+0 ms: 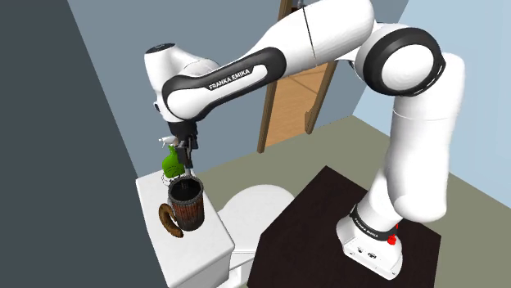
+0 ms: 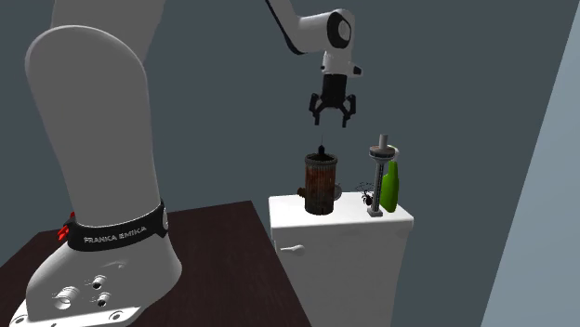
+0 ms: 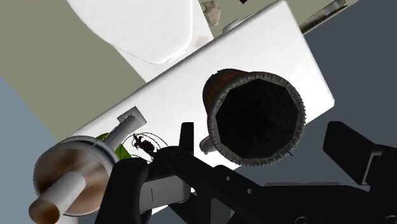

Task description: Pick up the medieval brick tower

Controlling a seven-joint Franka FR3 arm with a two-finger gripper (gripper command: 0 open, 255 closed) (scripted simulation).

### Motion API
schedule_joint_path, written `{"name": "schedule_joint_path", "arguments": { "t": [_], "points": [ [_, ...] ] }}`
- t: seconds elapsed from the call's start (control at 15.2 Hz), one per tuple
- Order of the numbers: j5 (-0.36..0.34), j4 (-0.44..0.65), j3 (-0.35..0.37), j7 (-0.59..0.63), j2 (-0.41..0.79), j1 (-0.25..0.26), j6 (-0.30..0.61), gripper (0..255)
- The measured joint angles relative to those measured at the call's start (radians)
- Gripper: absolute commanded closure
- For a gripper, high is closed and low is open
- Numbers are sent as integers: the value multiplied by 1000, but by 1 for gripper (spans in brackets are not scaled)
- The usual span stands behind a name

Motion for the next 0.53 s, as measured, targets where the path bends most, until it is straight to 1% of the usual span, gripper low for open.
{"name": "schedule_joint_path", "arguments": {
  "t": [0.07,0.33,0.53],
  "points": [
    [-11,13,5,-9,24,10,5,0],
    [-62,139,20,-35,159,67,-12,0],
    [-76,155,19,-40,200,78,8,0]
  ]
}}
